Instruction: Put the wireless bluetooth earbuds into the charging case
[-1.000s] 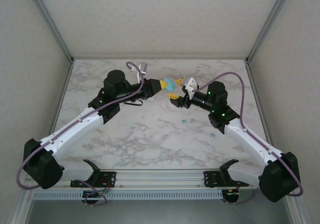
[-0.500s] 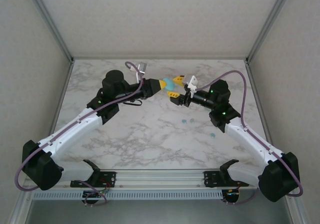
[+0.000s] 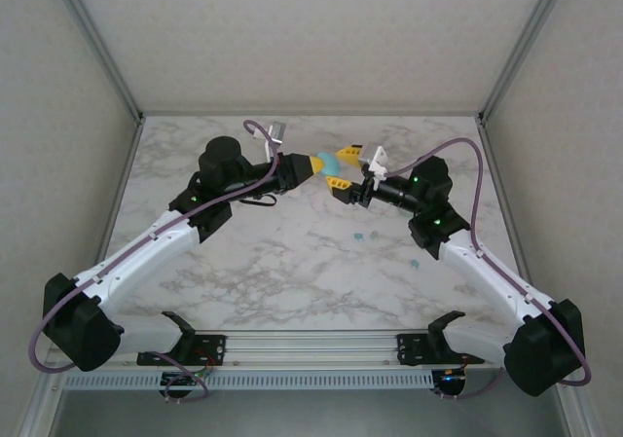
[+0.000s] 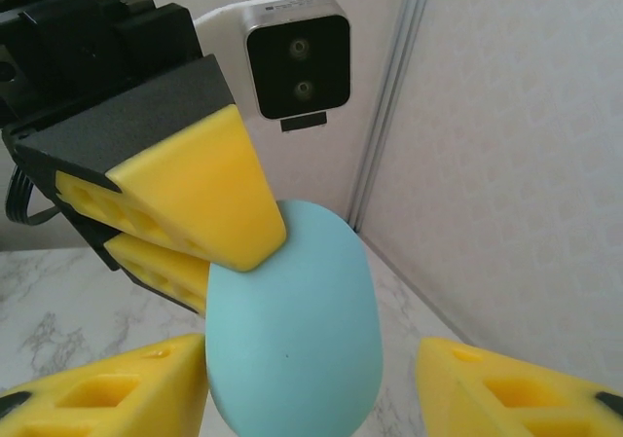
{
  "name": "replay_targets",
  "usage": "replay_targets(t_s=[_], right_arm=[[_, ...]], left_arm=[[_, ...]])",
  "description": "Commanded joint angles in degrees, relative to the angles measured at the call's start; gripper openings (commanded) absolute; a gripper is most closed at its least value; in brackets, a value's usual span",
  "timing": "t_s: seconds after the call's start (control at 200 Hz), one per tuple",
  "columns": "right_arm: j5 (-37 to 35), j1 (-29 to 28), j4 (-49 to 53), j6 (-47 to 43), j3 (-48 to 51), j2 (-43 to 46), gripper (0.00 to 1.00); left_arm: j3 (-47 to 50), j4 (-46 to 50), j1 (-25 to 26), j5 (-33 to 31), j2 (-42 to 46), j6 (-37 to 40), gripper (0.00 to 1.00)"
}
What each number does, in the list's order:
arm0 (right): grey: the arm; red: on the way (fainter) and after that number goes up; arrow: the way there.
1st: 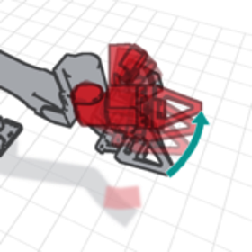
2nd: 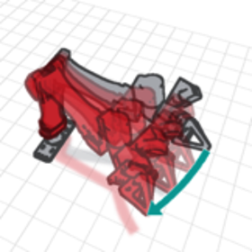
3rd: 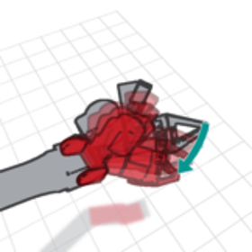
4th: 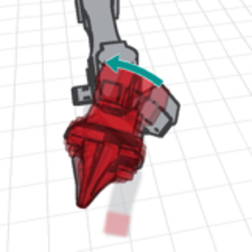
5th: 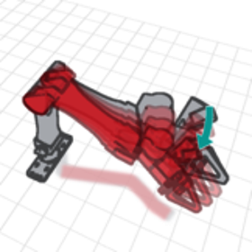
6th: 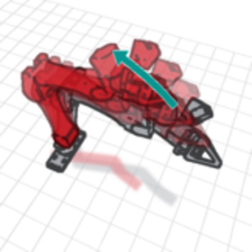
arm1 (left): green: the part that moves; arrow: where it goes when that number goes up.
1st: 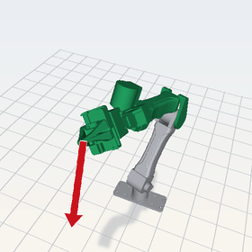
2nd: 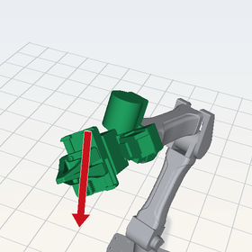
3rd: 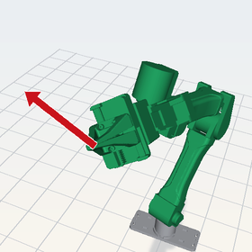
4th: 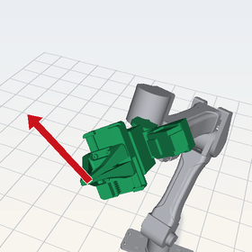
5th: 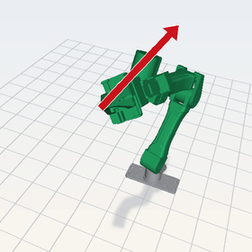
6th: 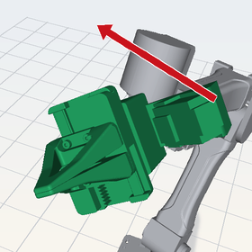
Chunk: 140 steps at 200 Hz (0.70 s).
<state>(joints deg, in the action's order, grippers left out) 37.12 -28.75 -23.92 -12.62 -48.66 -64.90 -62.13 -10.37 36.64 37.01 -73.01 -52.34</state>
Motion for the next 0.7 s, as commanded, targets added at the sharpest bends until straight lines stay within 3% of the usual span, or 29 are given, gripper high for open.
replay_targets(t_s=[0.0,0.696], right_arm=[[1.5,0.2,1.4,-0.7,-3.0,0.5,0.56],[1.7,0.1,5.7,-3.2,-5.3,-1.0,0.59]], left_arm=[[-0.8,0.2,-0.3,1.0,0.0,0.7,0.14],[-0.7,-0.3,-0.3,1.7,0.6,0.9,0.15]])
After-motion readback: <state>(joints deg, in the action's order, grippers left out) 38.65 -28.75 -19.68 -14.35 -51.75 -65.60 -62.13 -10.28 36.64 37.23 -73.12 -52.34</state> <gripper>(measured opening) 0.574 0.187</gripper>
